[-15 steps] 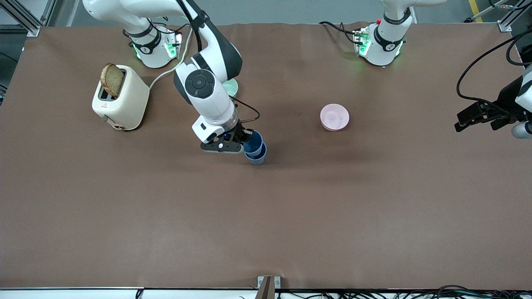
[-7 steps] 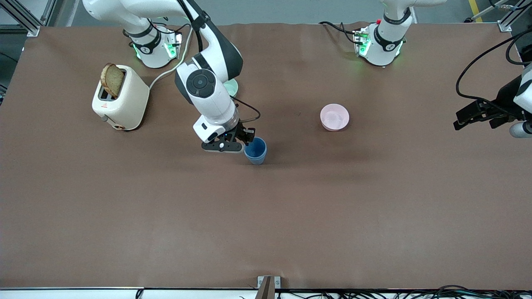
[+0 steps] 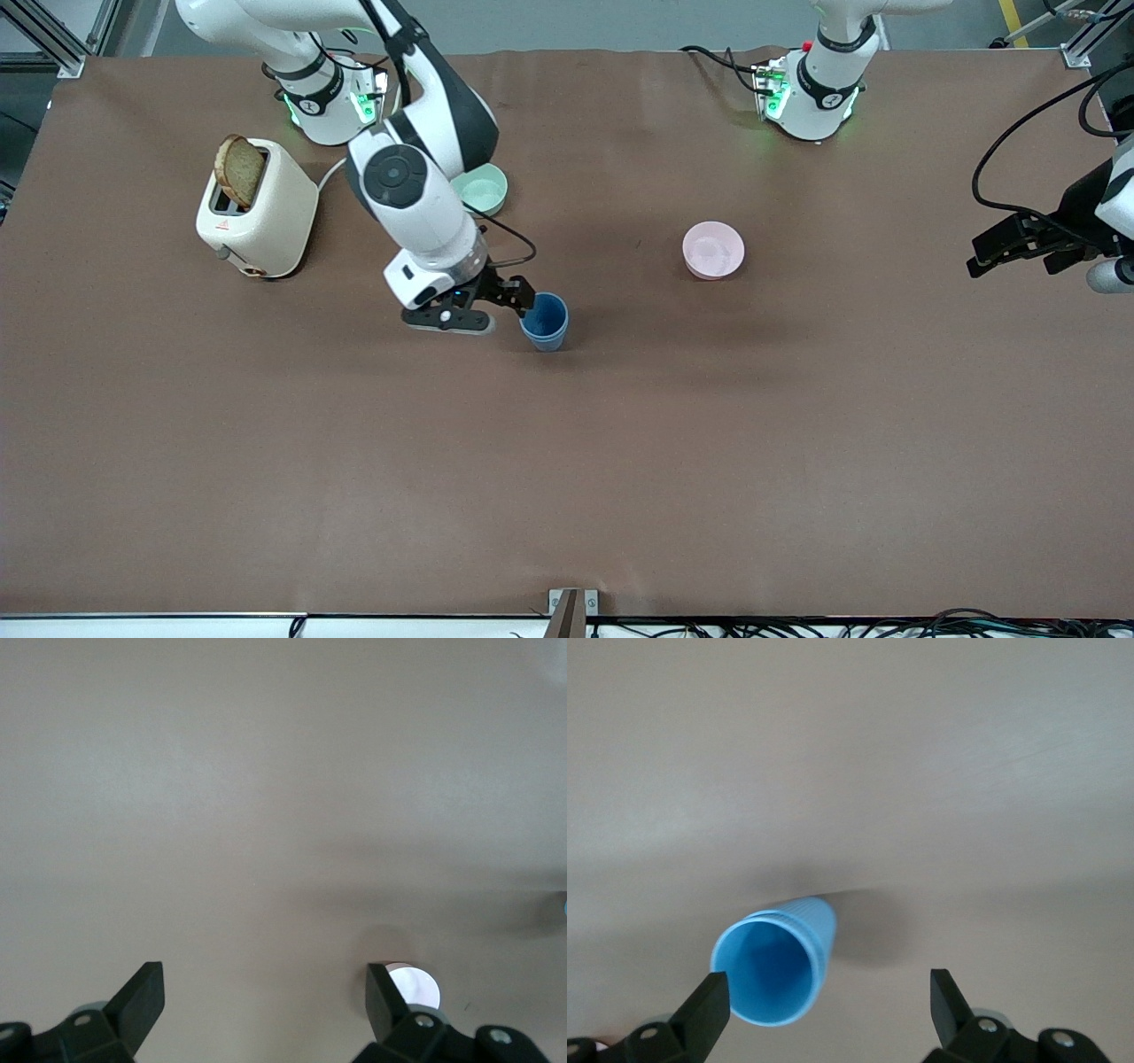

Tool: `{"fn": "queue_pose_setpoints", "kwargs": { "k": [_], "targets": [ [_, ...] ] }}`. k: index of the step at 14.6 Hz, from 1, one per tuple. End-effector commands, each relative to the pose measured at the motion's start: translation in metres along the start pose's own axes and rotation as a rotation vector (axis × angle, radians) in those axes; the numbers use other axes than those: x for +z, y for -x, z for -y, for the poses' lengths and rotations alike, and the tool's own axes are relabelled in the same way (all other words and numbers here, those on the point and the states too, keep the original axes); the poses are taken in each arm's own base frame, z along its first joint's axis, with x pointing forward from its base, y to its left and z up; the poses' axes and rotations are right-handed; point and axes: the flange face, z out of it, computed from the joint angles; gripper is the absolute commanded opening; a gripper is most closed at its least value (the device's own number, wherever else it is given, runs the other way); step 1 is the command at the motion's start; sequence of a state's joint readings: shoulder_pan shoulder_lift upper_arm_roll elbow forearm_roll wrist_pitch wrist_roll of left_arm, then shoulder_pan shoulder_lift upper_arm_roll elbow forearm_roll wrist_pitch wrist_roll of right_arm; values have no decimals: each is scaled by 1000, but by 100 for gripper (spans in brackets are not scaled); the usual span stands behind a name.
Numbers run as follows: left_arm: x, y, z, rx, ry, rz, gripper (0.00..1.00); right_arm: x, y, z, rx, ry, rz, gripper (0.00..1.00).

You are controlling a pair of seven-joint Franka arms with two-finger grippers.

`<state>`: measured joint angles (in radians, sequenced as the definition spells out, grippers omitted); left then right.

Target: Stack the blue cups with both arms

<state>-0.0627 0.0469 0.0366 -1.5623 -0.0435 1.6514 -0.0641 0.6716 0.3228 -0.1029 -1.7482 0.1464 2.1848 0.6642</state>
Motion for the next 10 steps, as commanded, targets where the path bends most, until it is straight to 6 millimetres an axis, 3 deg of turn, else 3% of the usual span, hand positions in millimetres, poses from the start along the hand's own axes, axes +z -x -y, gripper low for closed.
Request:
{"fn": "queue_pose_setpoints", "kwargs": {
  "k": [1, 6, 10],
  "targets": [
    [-7, 2, -2, 12, -14, 2, 100, -56, -11, -44, -10, 48, 2, 100],
    [-8, 3, -2, 14, -20, 0, 100, -141, -48, -145, 30, 39, -14, 100],
    [-9, 4, -2, 20, -38, 0, 100, -203, -73, -258, 40, 61, -36, 100]
  ]
}}
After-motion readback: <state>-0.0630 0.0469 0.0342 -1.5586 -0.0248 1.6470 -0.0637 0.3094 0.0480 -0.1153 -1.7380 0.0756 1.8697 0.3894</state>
